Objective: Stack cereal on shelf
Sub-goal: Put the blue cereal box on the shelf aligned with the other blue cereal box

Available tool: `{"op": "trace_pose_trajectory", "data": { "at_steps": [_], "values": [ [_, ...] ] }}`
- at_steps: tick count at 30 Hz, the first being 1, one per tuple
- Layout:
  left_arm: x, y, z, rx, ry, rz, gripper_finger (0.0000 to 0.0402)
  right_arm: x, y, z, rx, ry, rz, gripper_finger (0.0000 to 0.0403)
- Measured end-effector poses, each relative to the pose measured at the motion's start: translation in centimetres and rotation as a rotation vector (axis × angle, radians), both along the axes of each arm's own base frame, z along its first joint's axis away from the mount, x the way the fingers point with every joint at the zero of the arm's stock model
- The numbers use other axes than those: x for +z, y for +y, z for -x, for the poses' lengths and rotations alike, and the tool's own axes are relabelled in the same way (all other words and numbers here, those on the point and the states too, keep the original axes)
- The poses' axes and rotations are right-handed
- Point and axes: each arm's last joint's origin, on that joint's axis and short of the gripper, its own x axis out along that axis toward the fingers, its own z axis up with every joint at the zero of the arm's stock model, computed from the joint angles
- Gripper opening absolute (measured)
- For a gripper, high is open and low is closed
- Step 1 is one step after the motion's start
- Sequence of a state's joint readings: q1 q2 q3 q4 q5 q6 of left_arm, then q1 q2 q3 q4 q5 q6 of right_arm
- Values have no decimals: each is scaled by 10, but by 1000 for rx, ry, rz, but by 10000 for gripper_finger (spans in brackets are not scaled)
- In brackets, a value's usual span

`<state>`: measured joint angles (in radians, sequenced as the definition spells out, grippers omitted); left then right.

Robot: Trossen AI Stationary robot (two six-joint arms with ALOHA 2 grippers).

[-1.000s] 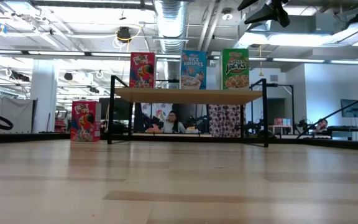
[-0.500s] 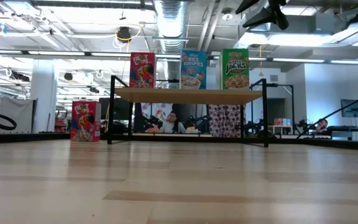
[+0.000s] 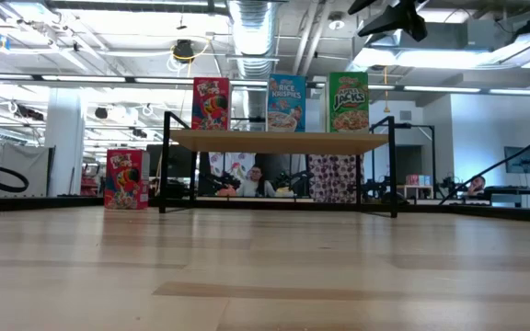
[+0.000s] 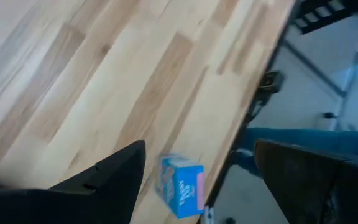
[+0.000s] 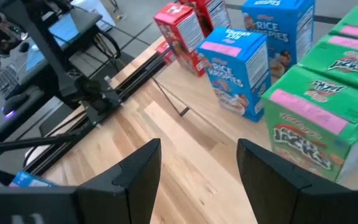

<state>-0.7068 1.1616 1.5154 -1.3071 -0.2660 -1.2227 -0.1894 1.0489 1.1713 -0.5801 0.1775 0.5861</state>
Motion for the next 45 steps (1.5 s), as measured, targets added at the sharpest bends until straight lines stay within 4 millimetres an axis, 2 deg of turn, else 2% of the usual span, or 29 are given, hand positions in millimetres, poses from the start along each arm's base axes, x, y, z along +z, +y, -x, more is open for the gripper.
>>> {"op": "trace_pose_trajectory", "data": {
  "at_steps": [15,29,38,45],
  "values": [
    [-31,-49,-15,-24,172,-46,286,-11,9,5,39,128,-21,235],
    [-35,-72,-24,-31,142,43,286,-15,10,7,47,179,-24,235],
    [-66,-103,-37,-45,280,1,286,-14,10,7,61,175,-31,235],
    [-89,-116,-46,-28,388,-46,286,-14,10,7,61,174,-31,235]
  ]
}}
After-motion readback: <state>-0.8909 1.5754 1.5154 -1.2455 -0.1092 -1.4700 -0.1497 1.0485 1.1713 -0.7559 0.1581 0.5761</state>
